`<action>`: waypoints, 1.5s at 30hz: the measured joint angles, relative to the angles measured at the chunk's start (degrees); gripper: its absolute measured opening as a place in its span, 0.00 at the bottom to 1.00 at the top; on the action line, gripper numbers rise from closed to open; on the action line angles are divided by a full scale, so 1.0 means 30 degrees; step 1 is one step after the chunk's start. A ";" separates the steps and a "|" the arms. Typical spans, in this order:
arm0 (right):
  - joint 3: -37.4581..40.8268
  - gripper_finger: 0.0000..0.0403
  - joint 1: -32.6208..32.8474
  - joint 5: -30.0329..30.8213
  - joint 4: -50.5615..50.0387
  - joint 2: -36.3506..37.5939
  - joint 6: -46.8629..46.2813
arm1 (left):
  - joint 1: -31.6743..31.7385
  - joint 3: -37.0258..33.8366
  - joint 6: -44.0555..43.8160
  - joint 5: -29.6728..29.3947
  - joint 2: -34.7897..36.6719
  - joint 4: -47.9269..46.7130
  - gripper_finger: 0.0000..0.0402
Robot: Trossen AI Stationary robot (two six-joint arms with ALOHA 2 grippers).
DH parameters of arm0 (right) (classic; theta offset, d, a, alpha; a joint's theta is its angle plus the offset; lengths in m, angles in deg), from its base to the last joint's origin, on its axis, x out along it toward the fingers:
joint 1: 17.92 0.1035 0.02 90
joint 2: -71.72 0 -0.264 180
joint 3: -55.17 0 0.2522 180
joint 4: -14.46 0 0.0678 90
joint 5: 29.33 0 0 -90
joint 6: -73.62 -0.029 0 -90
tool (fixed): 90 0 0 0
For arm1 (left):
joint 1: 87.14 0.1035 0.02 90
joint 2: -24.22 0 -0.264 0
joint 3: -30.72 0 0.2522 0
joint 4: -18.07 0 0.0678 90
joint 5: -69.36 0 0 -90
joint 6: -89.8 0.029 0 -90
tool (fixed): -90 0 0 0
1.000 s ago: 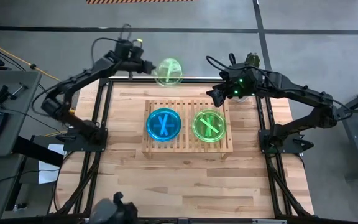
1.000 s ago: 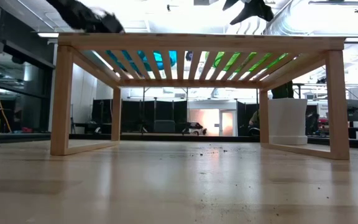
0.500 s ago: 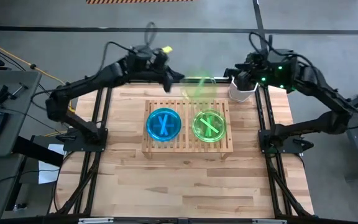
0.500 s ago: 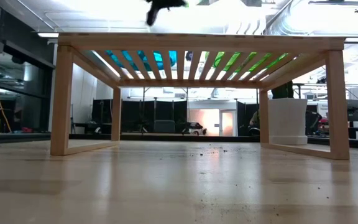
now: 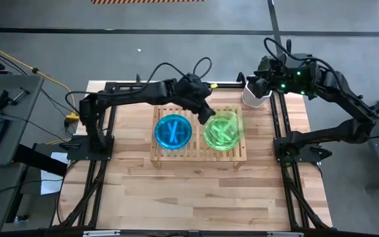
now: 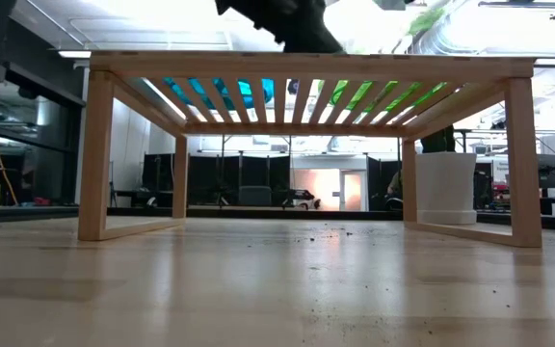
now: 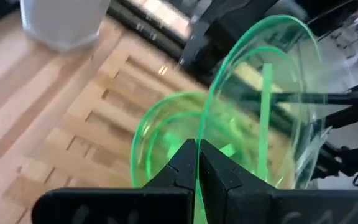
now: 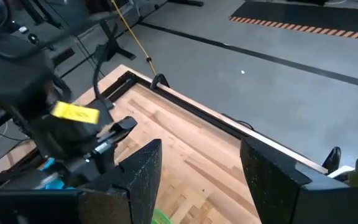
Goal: Place and stack plates onto a shelf
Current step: Stack the green plate on top of the other green plate on the shelf, then return to Home Position
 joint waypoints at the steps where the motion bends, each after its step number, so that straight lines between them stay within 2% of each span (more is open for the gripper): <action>1: 0.0047 0.50 0.0005 -0.0011 -0.0024 0.0003 -0.0044 | 0.0039 -0.0002 -0.0089 -0.0022 -0.0146 -0.0248 0.00; 10: 0.0297 0.50 0.0007 -0.0017 -0.0226 0.0032 0.0009 | -0.0149 -0.0015 0.0881 -0.0330 -0.0401 -0.1119 0.02; 14: 0.0297 0.50 0.0007 -0.0017 -0.0227 0.0032 0.0273 | -0.0141 -0.0015 0.0881 0.0027 -0.0401 -0.1370 0.09; 25: 0.0297 0.50 0.0007 -0.0017 -0.0233 0.0032 0.0357 | 0.0442 -0.0015 0.1185 0.1076 0.0157 -0.1854 0.37; 31: 0.0302 0.50 0.0007 -0.0010 -0.0226 0.0032 0.0357 | 0.1260 -0.0007 0.1767 0.1498 0.1422 -0.1916 0.42; 34: 0.0304 0.50 0.0007 -0.0016 -0.0226 0.0032 0.0467 | 0.1718 -0.0253 0.2589 0.1860 0.2997 -0.1970 0.42; 36: 0.0304 0.50 0.0015 -0.0010 -0.0219 0.0032 0.0807 | 0.1883 -0.1372 0.3137 0.1180 0.4852 -0.1085 0.41; 38: 0.0304 0.50 0.0015 -0.0015 -0.0224 0.0031 0.0922 | 0.1931 -0.3601 0.3210 0.0019 0.7124 0.0681 0.40; 41: 0.0304 0.50 0.0015 -0.0086 -0.0244 0.0032 0.0878 | 0.1910 -0.8343 0.2519 -0.1180 1.0529 0.4586 0.38; 45: 0.0304 0.50 0.0191 -0.0103 -0.0299 0.0014 0.0461 | 0.1554 -1.5327 0.0199 -0.1712 1.5025 1.1829 0.34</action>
